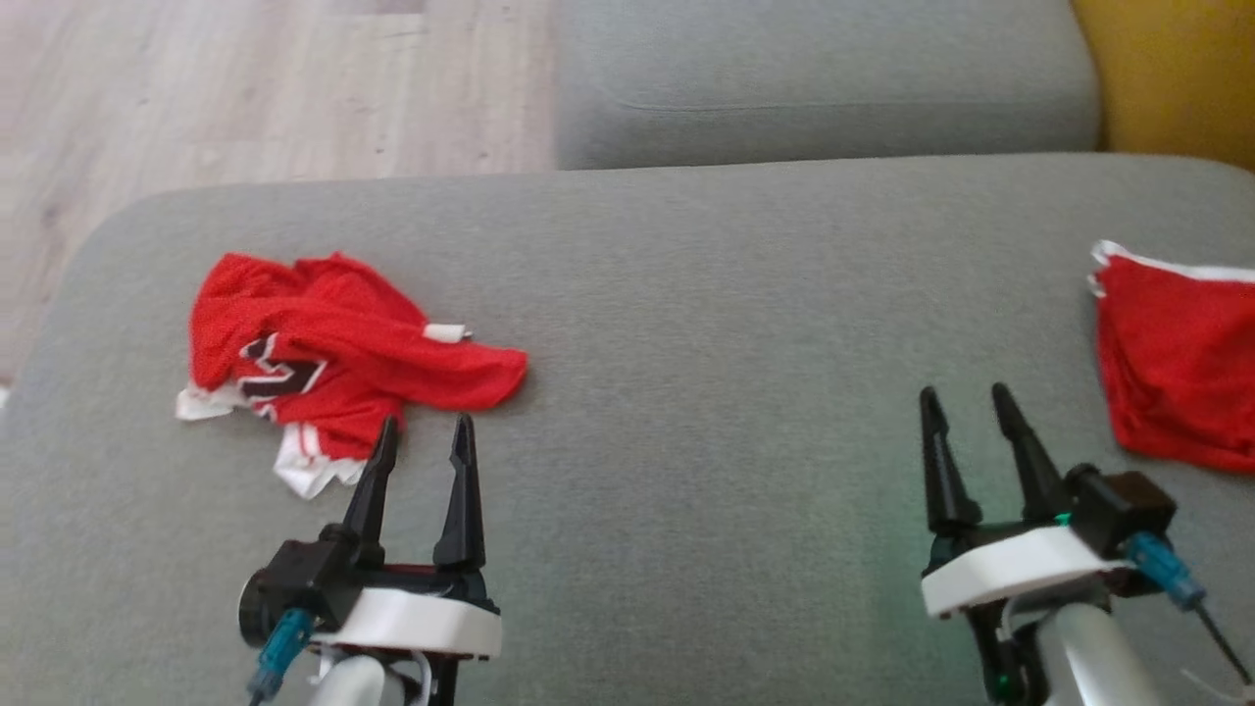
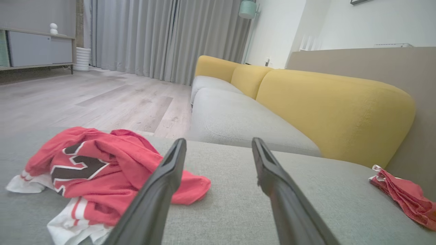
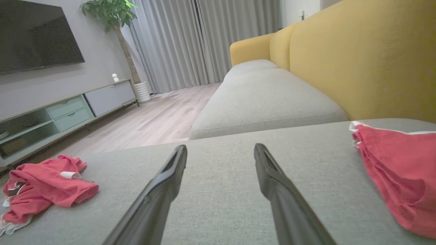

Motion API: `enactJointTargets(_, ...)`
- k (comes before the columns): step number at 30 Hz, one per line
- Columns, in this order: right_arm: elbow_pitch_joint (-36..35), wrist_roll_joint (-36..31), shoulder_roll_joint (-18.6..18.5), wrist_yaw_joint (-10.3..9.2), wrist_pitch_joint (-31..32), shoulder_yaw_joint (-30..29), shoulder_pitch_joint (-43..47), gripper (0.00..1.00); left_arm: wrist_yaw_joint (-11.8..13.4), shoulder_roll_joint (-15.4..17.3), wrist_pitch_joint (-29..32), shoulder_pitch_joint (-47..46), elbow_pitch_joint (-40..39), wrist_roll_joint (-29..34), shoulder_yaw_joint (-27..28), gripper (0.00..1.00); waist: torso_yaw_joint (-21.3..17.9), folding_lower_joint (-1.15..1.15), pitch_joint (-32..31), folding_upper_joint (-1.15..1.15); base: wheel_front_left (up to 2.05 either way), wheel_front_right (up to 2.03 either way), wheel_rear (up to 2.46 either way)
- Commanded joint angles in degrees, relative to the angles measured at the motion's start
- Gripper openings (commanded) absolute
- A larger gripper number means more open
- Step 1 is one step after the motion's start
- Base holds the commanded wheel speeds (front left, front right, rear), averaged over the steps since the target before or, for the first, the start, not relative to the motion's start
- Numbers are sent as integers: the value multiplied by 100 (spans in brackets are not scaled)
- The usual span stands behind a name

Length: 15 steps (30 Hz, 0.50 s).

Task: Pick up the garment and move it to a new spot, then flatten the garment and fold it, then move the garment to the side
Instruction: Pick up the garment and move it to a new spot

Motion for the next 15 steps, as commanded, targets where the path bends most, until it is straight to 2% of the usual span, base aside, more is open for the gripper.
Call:
enactJointTargets(1,-174,53,-9,-4,-78,234,-108,100,25,10,-31,-144,-152,5,239,100,233,0,-38,0,0,0,0)
enactJointTargets(7,-131,196,-9,-4,-78,505,-30,100,33,10,-31,-61,-124,85,349,100,759,0,-130,0,0,0,0)
enactJointTargets(15,-63,348,-8,-4,-79,735,61,100,19,10,-31,41,-103,168,480,100,1203,0,-237,0,0,0,0)
